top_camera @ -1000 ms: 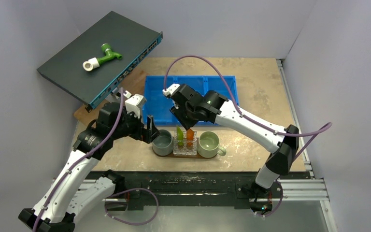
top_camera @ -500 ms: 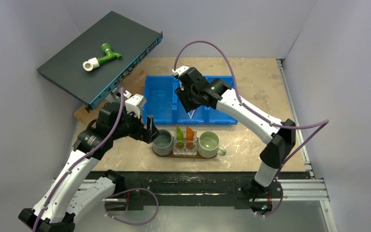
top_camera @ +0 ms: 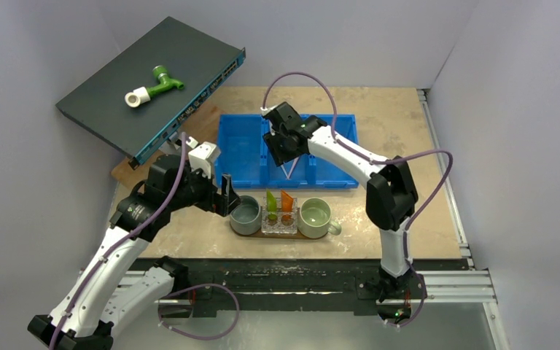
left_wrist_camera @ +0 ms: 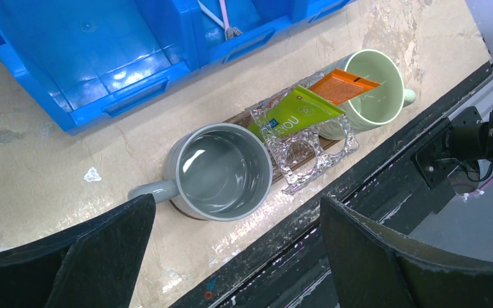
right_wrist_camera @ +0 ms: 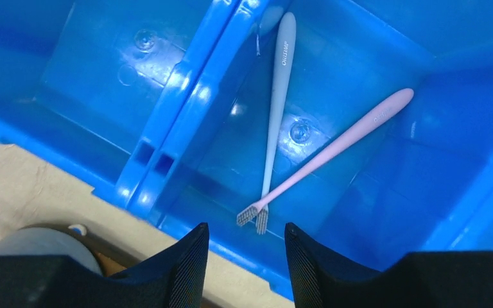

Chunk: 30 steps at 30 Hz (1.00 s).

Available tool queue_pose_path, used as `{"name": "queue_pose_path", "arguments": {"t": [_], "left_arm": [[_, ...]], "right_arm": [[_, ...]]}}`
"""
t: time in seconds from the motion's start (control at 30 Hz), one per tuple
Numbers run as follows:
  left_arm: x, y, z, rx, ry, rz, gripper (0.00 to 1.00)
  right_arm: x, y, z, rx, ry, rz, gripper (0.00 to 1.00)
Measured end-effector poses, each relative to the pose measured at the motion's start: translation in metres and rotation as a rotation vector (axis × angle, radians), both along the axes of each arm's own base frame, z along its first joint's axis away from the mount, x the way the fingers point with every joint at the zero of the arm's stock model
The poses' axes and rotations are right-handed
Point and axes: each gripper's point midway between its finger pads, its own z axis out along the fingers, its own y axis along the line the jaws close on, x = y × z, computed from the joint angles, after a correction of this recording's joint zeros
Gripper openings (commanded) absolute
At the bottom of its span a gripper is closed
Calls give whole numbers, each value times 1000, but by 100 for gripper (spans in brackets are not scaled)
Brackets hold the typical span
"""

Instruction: Prepare toiletry sets of a toothbrush and toothpaste on the tray

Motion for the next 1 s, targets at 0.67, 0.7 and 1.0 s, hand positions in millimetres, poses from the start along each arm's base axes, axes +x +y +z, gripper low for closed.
{"name": "queue_pose_path", "arguments": {"t": [0.67,0.7,1.0], "left_arm": [[1,0,-2,6,4,2,99],[1,0,-2,6,4,2,99],[2,0,-3,8,9,2,99]], "right_arm": [[41,7,-77,6,58,-64,50],[41,7,-79,5,60,-65,50],[48,4,-92,-8,65,-78,48]]}}
